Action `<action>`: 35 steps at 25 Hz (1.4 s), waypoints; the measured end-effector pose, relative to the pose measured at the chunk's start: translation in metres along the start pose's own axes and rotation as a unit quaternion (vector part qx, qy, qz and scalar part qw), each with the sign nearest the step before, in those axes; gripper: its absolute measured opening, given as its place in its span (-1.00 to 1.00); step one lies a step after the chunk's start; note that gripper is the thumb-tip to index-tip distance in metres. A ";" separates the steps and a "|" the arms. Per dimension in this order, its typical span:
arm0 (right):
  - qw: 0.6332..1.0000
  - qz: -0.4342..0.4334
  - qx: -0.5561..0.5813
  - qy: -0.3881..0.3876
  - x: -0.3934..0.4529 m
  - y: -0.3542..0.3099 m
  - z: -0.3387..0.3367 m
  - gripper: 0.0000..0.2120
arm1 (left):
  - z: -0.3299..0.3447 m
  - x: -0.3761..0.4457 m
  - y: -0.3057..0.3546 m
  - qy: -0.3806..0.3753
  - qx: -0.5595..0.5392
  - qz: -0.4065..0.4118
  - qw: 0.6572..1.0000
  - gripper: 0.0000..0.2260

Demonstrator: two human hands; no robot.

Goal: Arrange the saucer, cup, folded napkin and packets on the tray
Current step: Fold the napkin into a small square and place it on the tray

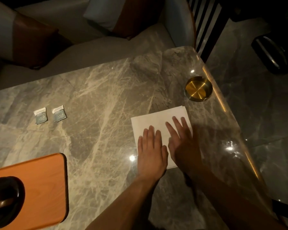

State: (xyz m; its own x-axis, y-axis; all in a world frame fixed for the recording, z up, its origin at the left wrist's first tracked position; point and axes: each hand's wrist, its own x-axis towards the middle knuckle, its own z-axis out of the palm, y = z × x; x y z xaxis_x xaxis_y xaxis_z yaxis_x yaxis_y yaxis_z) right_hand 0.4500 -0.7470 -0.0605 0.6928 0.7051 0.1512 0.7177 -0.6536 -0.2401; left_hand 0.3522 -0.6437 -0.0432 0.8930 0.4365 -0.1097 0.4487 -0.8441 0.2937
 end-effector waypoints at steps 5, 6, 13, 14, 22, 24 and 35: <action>0.993 -0.031 -0.062 -0.099 -0.007 0.000 0.019 -0.47 | 0.020 0.002 -0.008 -0.023 0.056 -0.007 0.998 -0.50; 0.993 -0.022 -0.064 -0.098 -0.008 0.001 0.018 -0.46 | 0.025 0.003 -0.012 -0.017 0.066 0.003 0.998 -0.49; 0.990 0.023 -0.046 -0.130 -0.009 0.007 0.010 -0.39 | 0.028 0.018 -0.041 -0.004 0.047 -0.050 0.998 -0.35; 0.988 0.029 -0.047 -0.141 -0.011 0.014 0.009 -0.38 | 0.025 0.023 -0.046 -0.004 0.051 -0.054 0.997 -0.34; 0.986 0.052 -0.051 -0.151 -0.017 0.028 0.011 -0.40 | 0.000 0.049 -0.087 -0.063 0.080 -0.037 0.994 -0.30; 0.984 0.055 -0.059 -0.158 -0.016 0.027 0.009 -0.39 | -0.006 0.045 -0.086 -0.068 0.017 -0.060 0.996 -0.33; 0.982 0.085 -0.087 -0.147 -0.033 0.011 0.013 -0.41 | 0.023 -0.035 -0.052 -0.033 0.021 0.017 0.999 -0.38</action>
State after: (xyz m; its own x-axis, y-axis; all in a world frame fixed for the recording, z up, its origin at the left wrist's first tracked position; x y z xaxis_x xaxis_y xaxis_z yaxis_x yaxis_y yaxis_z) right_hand 0.4343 -0.7736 -0.0807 0.7715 0.6142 -0.1663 0.6126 -0.7876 -0.0667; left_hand 0.2985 -0.6223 -0.0769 0.9074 0.3872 -0.1635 0.4182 -0.8710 0.2579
